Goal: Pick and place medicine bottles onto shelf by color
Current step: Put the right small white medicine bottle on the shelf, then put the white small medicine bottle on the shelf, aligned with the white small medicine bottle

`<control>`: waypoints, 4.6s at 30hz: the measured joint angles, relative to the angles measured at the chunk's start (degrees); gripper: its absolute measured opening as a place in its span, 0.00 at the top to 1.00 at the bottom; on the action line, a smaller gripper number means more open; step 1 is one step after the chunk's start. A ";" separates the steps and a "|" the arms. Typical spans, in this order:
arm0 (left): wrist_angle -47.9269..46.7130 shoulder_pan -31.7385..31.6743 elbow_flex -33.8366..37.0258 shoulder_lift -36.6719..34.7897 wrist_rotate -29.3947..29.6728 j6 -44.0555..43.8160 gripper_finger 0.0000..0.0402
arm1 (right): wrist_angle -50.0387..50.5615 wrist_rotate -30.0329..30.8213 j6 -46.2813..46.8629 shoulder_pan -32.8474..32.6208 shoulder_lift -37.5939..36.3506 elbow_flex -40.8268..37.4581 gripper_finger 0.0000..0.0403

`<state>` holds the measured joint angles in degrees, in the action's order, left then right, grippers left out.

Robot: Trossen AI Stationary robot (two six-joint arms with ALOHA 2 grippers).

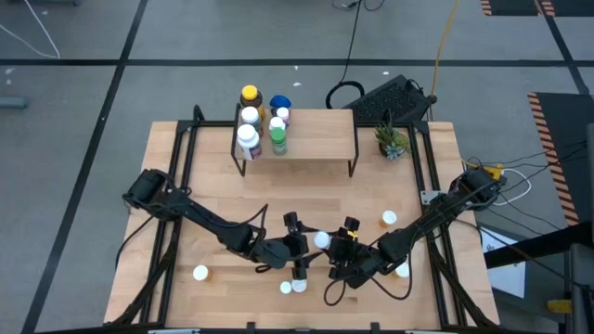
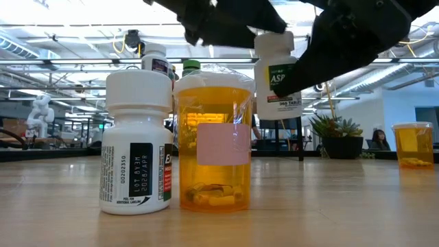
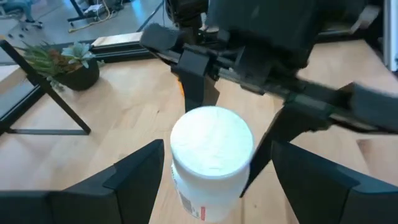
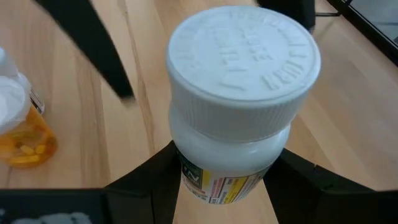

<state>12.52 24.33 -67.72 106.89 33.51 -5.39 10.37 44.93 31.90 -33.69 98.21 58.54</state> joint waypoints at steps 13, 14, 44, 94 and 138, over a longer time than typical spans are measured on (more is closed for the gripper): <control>4.25 -0.67 0.02 0.95 -0.25 -0.30 0.27 | -2.40 -1.37 -1.35 0.04 -0.04 0.02 0.52; 4.05 -0.65 0.02 0.95 -0.42 -0.31 0.29 | -2.41 -1.38 -1.38 0.04 -0.04 0.00 0.52; -17.24 -15.31 -6.10 -14.55 -10.52 10.60 0.48 | 13.95 15.58 -0.90 -1.26 -15.67 -0.47 0.28; -43.98 -61.02 -42.49 8.86 -44.58 29.74 0.47 | -19.38 5.69 -23.27 31.15 -34.69 -28.18 0.30; -65.27 -45.16 -42.38 -16.62 -28.64 22.01 0.38 | -27.35 -25.15 -30.29 33.14 -34.60 -28.20 0.30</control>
<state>-52.75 -20.83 -110.10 90.27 4.87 16.62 -16.97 19.78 1.61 -0.56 63.61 30.35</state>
